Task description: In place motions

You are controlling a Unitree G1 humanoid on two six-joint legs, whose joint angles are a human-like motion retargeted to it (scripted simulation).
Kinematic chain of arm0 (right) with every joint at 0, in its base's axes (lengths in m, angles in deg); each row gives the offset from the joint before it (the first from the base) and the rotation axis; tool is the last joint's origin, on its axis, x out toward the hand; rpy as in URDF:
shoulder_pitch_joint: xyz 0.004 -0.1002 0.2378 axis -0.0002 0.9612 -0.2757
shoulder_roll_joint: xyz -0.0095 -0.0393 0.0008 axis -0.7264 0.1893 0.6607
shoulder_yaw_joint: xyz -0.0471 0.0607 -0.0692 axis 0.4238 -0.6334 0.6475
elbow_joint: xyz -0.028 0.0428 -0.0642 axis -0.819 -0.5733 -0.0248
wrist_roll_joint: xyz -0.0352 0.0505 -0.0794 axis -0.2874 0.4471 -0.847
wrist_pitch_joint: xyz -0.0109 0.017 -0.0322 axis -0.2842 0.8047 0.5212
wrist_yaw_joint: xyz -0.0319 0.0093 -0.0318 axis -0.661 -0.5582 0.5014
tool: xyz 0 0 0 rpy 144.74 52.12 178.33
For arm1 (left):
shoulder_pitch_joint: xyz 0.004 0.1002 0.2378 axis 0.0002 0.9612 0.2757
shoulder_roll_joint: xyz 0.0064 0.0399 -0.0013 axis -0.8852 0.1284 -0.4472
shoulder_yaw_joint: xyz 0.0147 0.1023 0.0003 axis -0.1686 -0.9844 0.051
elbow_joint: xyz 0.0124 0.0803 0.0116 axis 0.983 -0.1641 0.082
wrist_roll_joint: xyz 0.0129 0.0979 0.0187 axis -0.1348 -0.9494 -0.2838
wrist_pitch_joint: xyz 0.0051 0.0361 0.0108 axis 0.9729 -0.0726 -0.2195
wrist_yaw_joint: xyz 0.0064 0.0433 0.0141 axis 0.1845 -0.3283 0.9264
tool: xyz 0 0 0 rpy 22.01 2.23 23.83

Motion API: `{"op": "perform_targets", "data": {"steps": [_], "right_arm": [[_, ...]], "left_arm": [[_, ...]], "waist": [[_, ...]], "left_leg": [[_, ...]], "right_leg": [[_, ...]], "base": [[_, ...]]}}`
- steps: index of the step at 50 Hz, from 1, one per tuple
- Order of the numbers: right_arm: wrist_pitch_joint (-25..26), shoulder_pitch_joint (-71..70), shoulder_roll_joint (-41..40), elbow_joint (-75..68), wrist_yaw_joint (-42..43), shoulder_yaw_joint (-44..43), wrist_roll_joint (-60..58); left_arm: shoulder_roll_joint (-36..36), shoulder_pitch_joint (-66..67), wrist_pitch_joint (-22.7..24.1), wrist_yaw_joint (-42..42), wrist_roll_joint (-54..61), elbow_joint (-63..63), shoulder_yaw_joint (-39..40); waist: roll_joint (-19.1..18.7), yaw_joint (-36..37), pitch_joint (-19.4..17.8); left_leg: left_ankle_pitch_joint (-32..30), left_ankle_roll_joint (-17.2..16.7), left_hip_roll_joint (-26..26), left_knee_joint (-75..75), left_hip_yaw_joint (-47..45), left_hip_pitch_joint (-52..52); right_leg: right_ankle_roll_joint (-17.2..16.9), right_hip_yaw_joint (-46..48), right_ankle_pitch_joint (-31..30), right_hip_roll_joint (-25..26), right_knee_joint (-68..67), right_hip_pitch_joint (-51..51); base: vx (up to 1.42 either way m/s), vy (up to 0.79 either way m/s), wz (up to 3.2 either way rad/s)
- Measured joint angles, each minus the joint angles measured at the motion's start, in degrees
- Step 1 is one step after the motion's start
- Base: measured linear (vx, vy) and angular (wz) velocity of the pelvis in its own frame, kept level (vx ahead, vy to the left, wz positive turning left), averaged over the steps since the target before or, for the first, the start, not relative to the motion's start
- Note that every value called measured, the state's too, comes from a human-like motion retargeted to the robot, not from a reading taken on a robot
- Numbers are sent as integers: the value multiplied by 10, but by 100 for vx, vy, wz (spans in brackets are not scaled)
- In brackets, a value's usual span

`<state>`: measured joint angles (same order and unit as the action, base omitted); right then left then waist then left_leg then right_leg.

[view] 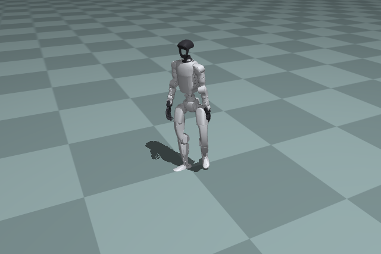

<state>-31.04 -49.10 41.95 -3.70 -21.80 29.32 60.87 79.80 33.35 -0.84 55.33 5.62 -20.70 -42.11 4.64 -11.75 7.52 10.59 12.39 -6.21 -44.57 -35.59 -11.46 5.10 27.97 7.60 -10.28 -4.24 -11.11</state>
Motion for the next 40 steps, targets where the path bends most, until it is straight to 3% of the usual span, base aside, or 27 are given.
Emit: {"op": "perform_targets", "data": {"steps": [9, 13, 15, 20, 22, 29, 40], "right_arm": [[5, 1, 16, -47, 12, -1, -7], [15, 14, 28, -94, 23, -9, -21], [21, 24, 32, -115, 28, -10, -26], [39, 46, 28, -149, 39, -32, -49], [31, 58, 24, -147, 47, -52, -32], [39, 90, 30, -160, 33, -64, -21], [29, 68, -1, -96, 10, -41, -21]], "left_arm": [[24, 1, 1, -5, -25, 31, -21], [26, -8, 3, -8, -30, 50, -40], [25, -10, 5, -10, -31, 59, -41], [20, -11, 2, -28, -32, 70, -34], [17, -24, -1, -25, -30, 70, -40], [23, -30, 4, -30, -28, 78, -55], [13, -17, -3, -30, -53, 37, -54]], "waist": [[-9, 19, -36], [-34, 43, -51], [-50, 51, -55], [-81, -11, -16], [-79, -28, -22], [-76, -9, 6], [-74, -19, 4]], "left_leg": [[4, -41, 80, 131, 150, -44], [-14, -78, 114, 261, 249, -19], [-56, -83, 116, 337, 275, 5], [-108, -108, 89, 391, 291, 10], [-112, -107, 88, 408, 257, 30], [-105, -100, 96, 424, 253, 43], [-92, -95, 94, 435, 226, 67]], "right_leg": [[-9, -57, -26, 19, 4, 30], [-9, -82, -32, 60, 10, 53], [-8, -97, -31, 90, 12, 66], [-16, -91, -25, 114, 14, 62], [-16, -78, -23, 112, 15, 71], [-19, -107, -22, 113, 11, 67], [-26, -131, -30, 119, 6, 69]], "base": [[-1, 7, -108], [11, 0, -114], [22, -2, -107], [19, -9, 8], [5, 0, 33], [20, -4, -36], [9, -5, -29]]}}
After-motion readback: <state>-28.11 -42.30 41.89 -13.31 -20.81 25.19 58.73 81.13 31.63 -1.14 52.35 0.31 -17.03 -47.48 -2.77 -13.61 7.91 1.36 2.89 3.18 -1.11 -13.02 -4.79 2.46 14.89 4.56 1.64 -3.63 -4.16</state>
